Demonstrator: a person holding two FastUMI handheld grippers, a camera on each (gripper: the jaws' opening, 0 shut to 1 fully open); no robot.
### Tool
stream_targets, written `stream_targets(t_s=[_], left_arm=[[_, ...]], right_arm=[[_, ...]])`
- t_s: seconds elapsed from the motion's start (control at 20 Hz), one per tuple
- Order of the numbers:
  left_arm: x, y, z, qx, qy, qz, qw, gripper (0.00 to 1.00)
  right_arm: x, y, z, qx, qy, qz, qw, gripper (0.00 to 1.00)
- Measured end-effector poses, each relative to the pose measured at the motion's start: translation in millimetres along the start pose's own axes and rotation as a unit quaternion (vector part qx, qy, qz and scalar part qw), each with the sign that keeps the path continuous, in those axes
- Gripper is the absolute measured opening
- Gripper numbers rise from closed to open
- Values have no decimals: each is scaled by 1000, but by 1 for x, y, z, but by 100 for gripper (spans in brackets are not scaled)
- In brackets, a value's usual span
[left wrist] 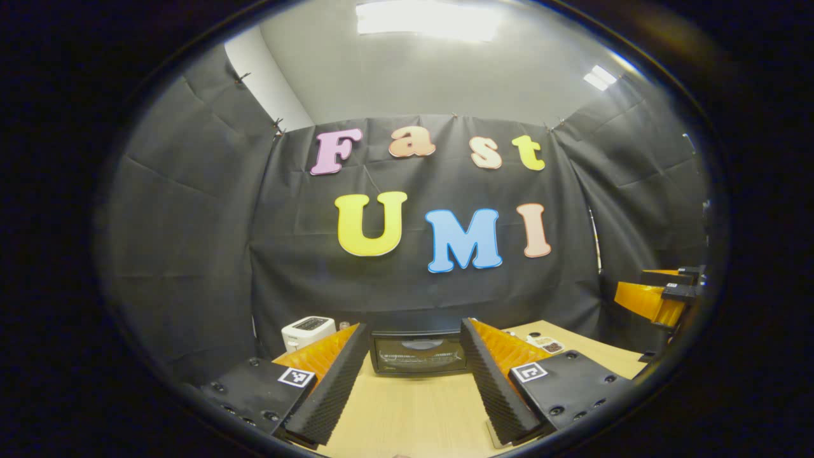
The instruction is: Open the electric oven with the left hand, put the food in, and close the electric oven.
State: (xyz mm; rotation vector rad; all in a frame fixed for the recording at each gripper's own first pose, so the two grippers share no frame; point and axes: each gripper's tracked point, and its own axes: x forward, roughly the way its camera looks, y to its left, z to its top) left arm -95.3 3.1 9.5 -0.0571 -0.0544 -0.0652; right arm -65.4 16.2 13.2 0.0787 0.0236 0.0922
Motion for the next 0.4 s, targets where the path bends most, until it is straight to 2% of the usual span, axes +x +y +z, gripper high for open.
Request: stream_targets(t_s=[0.4], left_arm=[[-4,1,3,3,-3,4,1000,100]], right_arm=[[1,-1,2,-7,-3,2,1000,98]])
